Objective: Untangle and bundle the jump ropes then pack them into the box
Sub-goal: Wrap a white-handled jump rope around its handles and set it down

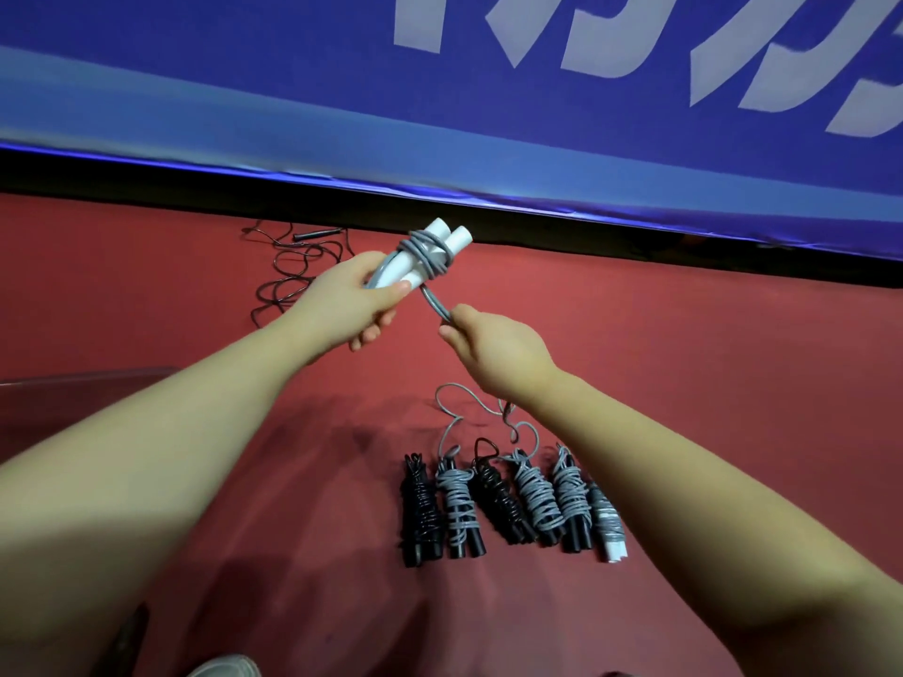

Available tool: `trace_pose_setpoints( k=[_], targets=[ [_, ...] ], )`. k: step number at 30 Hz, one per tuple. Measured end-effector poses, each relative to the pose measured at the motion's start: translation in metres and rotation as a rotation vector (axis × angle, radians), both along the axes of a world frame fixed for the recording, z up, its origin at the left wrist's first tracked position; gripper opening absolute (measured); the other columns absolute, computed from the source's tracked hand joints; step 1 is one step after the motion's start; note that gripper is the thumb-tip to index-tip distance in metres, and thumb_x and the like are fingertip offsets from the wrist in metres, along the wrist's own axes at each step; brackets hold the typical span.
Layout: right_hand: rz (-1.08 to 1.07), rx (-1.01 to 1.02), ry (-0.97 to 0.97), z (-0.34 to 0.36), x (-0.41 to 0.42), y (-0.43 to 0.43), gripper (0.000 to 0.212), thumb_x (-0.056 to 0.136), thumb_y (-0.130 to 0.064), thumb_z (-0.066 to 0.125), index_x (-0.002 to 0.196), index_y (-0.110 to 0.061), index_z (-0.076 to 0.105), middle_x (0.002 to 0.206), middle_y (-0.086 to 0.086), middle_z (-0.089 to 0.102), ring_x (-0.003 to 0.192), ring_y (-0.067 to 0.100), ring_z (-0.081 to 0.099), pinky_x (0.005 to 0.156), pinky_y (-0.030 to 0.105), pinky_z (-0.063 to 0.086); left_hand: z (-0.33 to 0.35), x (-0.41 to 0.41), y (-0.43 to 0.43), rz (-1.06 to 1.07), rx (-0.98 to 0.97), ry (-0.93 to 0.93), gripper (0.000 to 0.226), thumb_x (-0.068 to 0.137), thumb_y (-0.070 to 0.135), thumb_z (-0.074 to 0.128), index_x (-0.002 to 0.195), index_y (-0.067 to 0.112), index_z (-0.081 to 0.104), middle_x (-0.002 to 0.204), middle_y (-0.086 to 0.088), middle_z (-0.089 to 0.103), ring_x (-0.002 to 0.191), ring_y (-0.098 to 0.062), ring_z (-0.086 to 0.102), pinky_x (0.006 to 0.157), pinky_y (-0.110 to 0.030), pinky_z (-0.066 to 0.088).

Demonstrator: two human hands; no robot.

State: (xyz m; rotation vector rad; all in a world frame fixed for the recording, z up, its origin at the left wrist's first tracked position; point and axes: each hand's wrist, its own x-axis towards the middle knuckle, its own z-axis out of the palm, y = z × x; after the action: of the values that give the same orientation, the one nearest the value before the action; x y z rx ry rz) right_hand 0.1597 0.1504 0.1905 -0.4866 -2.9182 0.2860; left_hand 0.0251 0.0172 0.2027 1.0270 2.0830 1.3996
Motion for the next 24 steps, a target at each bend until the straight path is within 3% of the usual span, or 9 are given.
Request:
trace_pose_setpoints(
  k=[5,7,9,11,14,16,18,22,24],
  targets=[
    [-0.098,0.030,-0.029,0.002,-0.009,-0.010,0.029,0.101,-0.031,0.035,0.114,-0.013,0.053,0.102,0.011,0.064,0.092,0.033,0.058,0.064,0.032,0.036,-0.008,-0.005,0.006,0.151,-0.092,0.036,0.012,0.096,0.027,0.049,0.089,0.018,0.049,0.068,-0.003,0.054,0.048,-0.018,0.045,0.045,-0.023,0.034],
    [-0.180,-0.233,0.009,0.011,-0.012,-0.006,0.027,0.099,-0.029,0.040,0.103,-0.013,0.061,0.092,0.008,0.064,0.088,0.030,0.061,0.069,0.033,0.044,-0.013,-0.015,0.002,0.214,-0.234,0.211,0.020,0.095,0.032,0.048,0.088,0.013,0.050,0.077,-0.010,0.061,0.063,-0.030,0.056,0.056,-0.029,0.039],
    [-0.226,-0.602,0.088,0.023,-0.012,-0.005,0.022,0.097,-0.024,0.044,0.091,-0.013,0.063,0.071,0.000,0.059,0.067,0.022,0.062,0.074,0.035,0.050,-0.020,-0.023,-0.002,0.232,-0.405,0.327,0.028,0.095,0.037,0.047,0.100,0.010,0.053,0.095,-0.013,0.063,0.088,-0.037,0.061,0.067,-0.033,0.040],
    [-0.216,-0.742,0.105,0.033,-0.011,-0.009,0.023,0.097,-0.022,0.045,0.089,-0.012,0.064,0.062,-0.003,0.048,0.055,0.016,0.053,0.066,0.030,0.047,-0.024,-0.023,-0.004,0.207,-0.536,0.407,0.035,0.096,0.037,0.047,0.116,0.009,0.051,0.109,-0.013,0.060,0.102,-0.034,0.056,0.074,-0.034,0.037],
    [-0.128,-0.382,0.012,0.047,-0.012,-0.013,0.031,0.098,-0.029,0.042,0.097,-0.014,0.068,0.076,0.003,0.055,0.071,0.022,0.052,0.063,0.028,0.037,-0.023,-0.014,-0.001,0.165,-0.582,0.500,0.032,0.095,0.040,0.049,0.113,0.014,0.053,0.108,-0.011,0.062,0.096,-0.030,0.057,0.070,-0.031,0.036],
    [-0.080,0.013,0.011,0.054,-0.014,-0.011,0.031,0.098,-0.036,0.041,0.102,-0.019,0.066,0.091,0.005,0.062,0.088,0.026,0.057,0.065,0.028,0.033,-0.020,-0.008,0.001,0.127,-0.580,0.514,0.027,0.094,0.045,0.051,0.101,0.019,0.053,0.092,-0.008,0.066,0.072,-0.026,0.058,0.061,-0.030,0.036],
    [-0.003,0.256,0.085,0.059,-0.015,-0.005,0.032,0.098,-0.040,0.039,0.108,-0.022,0.064,0.103,0.003,0.063,0.097,0.026,0.057,0.065,0.028,0.034,-0.018,0.000,0.001,0.064,-0.593,0.502,0.028,0.092,0.050,0.051,0.092,0.023,0.050,0.072,-0.002,0.061,0.060,-0.021,0.053,0.054,-0.029,0.033],
    [0.133,0.422,0.158,0.060,-0.016,0.006,0.033,0.095,-0.046,0.043,0.108,-0.023,0.063,0.106,-0.002,0.059,0.098,0.023,0.058,0.063,0.028,0.035,-0.013,0.019,0.003,-0.168,-0.619,0.624,0.037,0.089,0.053,0.054,0.098,0.017,0.053,0.072,0.003,0.048,0.076,-0.023,0.048,0.058,-0.031,0.030],
    [0.163,0.389,0.162,0.061,-0.016,0.010,0.035,0.088,-0.051,0.051,0.103,-0.022,0.065,0.104,-0.004,0.060,0.095,0.019,0.059,0.061,0.027,0.030,-0.011,0.029,0.004,-0.325,-0.626,0.665,0.036,0.087,0.055,0.055,0.088,0.020,0.050,0.070,0.006,0.046,0.073,-0.020,0.047,0.056,-0.031,0.029]
  ],
)
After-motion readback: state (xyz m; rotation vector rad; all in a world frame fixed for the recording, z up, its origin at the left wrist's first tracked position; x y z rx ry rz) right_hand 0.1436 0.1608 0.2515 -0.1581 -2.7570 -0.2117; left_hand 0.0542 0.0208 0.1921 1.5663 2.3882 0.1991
